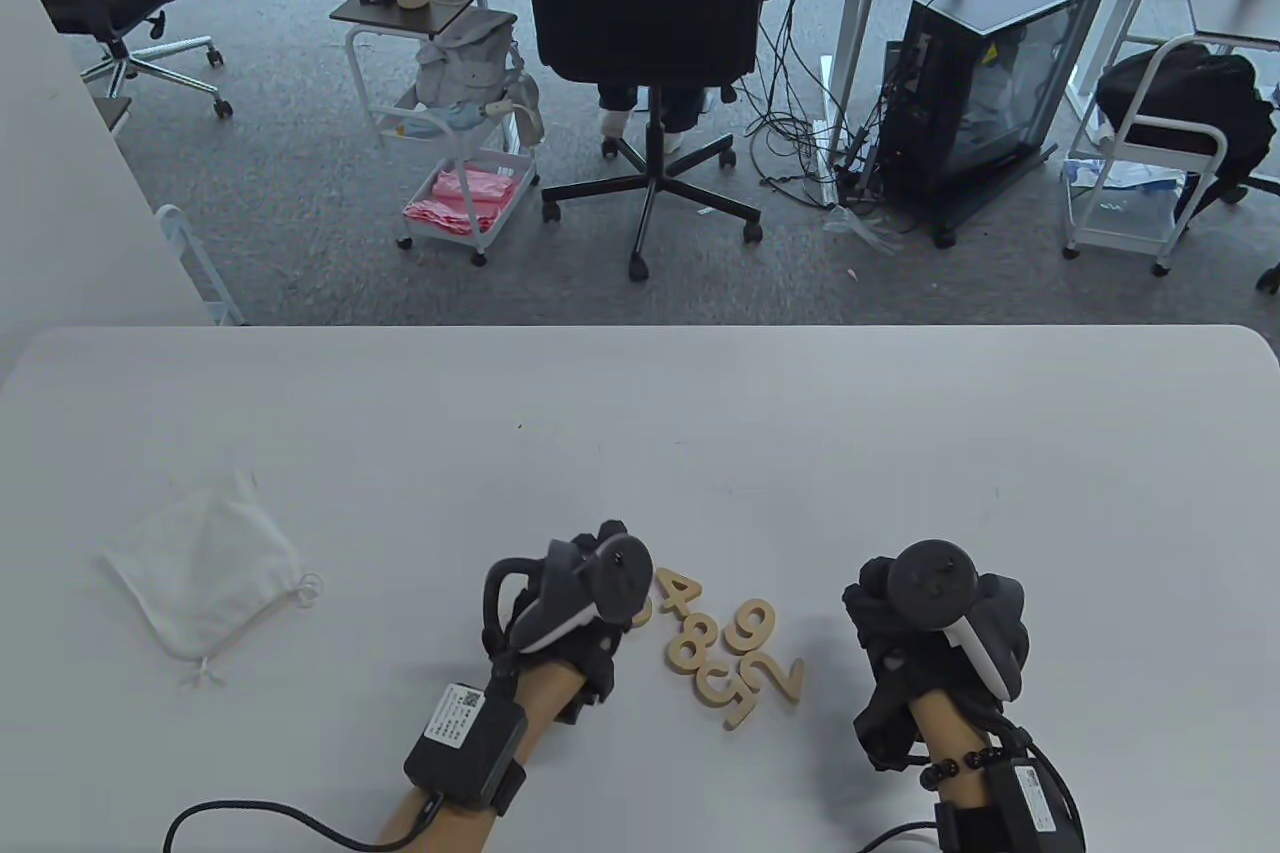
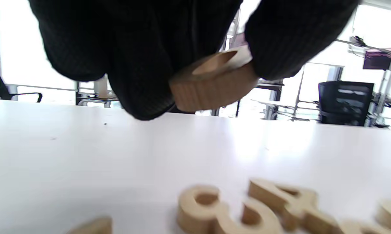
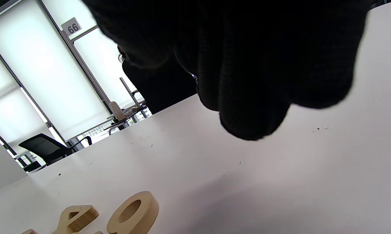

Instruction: Empty bag and arrange number blocks in order

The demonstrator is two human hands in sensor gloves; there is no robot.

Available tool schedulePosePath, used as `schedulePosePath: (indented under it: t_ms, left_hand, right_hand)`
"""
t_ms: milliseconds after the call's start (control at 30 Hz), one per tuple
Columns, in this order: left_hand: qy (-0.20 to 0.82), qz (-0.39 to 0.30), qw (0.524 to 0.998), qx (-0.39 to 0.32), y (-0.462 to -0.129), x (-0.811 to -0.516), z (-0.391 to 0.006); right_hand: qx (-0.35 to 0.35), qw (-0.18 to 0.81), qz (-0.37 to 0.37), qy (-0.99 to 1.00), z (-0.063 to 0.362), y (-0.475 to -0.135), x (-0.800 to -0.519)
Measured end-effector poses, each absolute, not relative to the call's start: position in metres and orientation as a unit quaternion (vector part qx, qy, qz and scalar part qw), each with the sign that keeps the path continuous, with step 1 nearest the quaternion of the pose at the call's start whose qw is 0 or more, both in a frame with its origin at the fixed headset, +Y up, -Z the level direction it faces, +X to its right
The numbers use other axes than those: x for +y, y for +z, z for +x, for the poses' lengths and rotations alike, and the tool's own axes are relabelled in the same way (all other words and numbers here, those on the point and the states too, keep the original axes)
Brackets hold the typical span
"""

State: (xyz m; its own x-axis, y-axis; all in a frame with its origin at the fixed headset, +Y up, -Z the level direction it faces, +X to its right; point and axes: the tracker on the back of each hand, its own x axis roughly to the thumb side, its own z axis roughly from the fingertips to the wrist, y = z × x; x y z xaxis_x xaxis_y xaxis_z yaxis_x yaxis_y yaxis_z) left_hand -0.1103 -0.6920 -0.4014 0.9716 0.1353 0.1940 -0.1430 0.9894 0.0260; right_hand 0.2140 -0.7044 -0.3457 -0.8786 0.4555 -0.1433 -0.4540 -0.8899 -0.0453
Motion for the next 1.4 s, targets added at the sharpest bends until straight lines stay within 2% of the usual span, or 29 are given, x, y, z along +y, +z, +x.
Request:
schedulePosePath:
  t_ms: [100,233,467,667,900,1133,1233,1400]
  left_hand:
    - [0.069,0.009,0.996,-0.052,-0.432,-0.685,-0.133]
    - [0.04,-0.026,0.999,-0.008,-0.466,-0.695,-0.146]
    - [0.009,-0.082,0.996,0.033,-0.505,-0.729,-0.142]
    - [-0.034,-0.122,0.991,0.043,-0.521,-0.753,-0.133]
    - [-0.045,-0.133,0.989,0.045,-0.525,-0.753,-0.131]
    - [0.005,-0.149,0.988,0.048,-0.521,-0.75,-0.148]
    - [0.035,-0.134,0.989,0.047,-0.513,-0.74,-0.159]
    - [0.066,-0.077,0.995,0.016,-0.48,-0.705,-0.179]
  right_hand:
    - [-0.007,0.238,-0.076,0.968,0.215,-0.346,-0.704]
    - [-0.009,0.241,-0.077,0.967,0.215,-0.346,-0.704]
    - [-0.007,0.245,-0.078,0.966,0.216,-0.346,-0.704]
    - [-0.002,0.246,-0.076,0.966,0.216,-0.347,-0.705]
    - [0.0,0.251,-0.072,0.965,0.216,-0.348,-0.705]
    - [0.008,0.248,-0.077,0.966,0.215,-0.348,-0.708]
    - [0.001,0.246,-0.071,0.967,0.212,-0.347,-0.707]
    - [-0.012,0.243,-0.05,0.969,0.203,-0.343,-0.703]
